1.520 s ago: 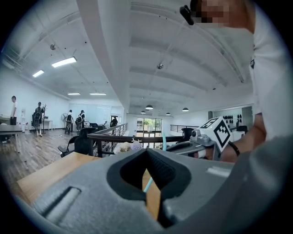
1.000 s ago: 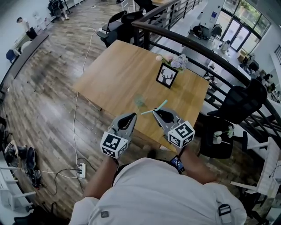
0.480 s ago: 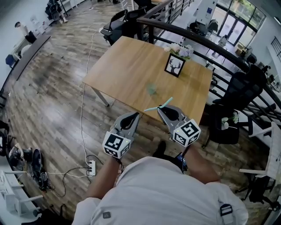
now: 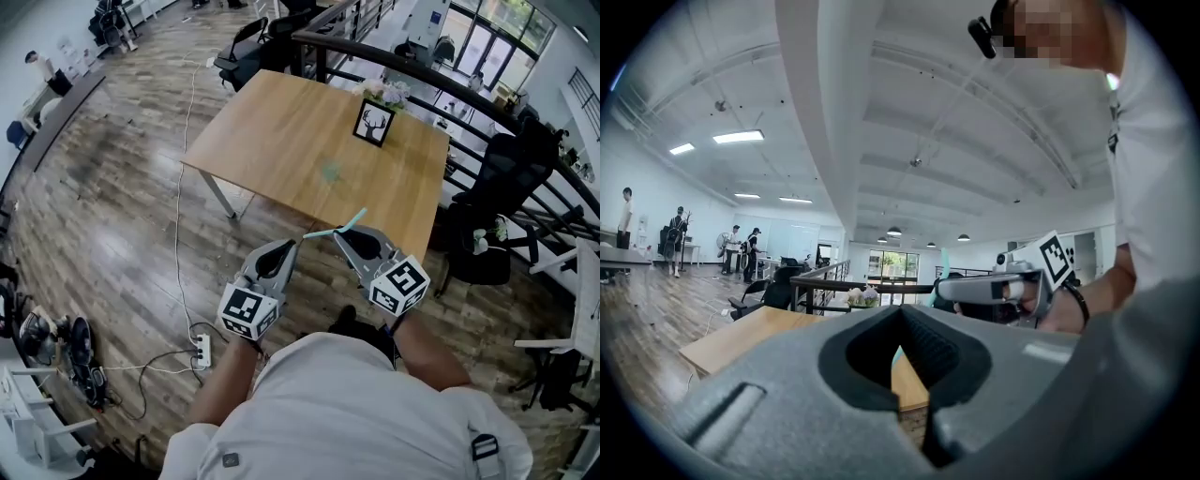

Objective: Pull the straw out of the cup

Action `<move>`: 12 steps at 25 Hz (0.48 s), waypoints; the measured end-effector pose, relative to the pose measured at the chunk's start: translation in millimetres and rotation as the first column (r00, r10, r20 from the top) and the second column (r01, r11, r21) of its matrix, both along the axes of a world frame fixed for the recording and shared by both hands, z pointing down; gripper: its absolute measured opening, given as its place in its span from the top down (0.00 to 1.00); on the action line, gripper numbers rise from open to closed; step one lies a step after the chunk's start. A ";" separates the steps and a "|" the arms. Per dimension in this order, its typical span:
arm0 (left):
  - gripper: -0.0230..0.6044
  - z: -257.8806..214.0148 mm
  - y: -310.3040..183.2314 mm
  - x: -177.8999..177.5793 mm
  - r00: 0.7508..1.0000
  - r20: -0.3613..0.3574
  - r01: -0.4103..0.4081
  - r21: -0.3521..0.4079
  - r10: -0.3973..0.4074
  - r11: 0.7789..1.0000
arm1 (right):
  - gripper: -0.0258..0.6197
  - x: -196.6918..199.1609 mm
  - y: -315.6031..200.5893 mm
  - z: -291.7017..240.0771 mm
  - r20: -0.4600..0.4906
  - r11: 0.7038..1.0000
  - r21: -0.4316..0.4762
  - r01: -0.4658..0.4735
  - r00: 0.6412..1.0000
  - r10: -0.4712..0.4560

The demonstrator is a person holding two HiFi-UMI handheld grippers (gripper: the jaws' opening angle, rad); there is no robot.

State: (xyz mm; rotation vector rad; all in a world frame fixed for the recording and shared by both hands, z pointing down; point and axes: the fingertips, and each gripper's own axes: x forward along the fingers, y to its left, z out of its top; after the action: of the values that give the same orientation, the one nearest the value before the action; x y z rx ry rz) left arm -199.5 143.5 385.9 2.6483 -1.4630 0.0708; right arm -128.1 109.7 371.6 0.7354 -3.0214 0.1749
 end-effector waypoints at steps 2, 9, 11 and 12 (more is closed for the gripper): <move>0.96 -2.2 9.3 -1.9 1.000 -0.001 0.010 0.002 -0.010 1.000 | 0.90 -1.0 9.2 -1.5 -0.001 1.000 -0.001 0.008 1.000 -0.008; 0.96 -7.5 26.8 -12.5 0.999 -0.005 0.049 0.011 -0.049 0.999 | 0.90 -4.9 23.4 -12.4 0.004 1.000 0.014 0.022 1.000 -0.022; 0.96 -9.7 29.3 -14.5 0.998 -0.005 0.058 0.020 -0.058 0.998 | 0.90 -6.1 25.8 -12.8 0.001 0.999 0.022 0.026 1.000 -0.026; 0.96 -10.9 30.3 -15.2 0.998 -0.005 0.061 0.023 -0.061 0.998 | 0.90 -6.8 27.4 -13.3 -0.003 0.999 0.029 0.029 1.000 -0.029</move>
State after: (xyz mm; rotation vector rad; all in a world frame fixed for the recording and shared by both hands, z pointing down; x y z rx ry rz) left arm -214.7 173.8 375.0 2.6177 -1.5513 0.0425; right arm -135.0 137.1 358.4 0.6936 -3.0366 0.1304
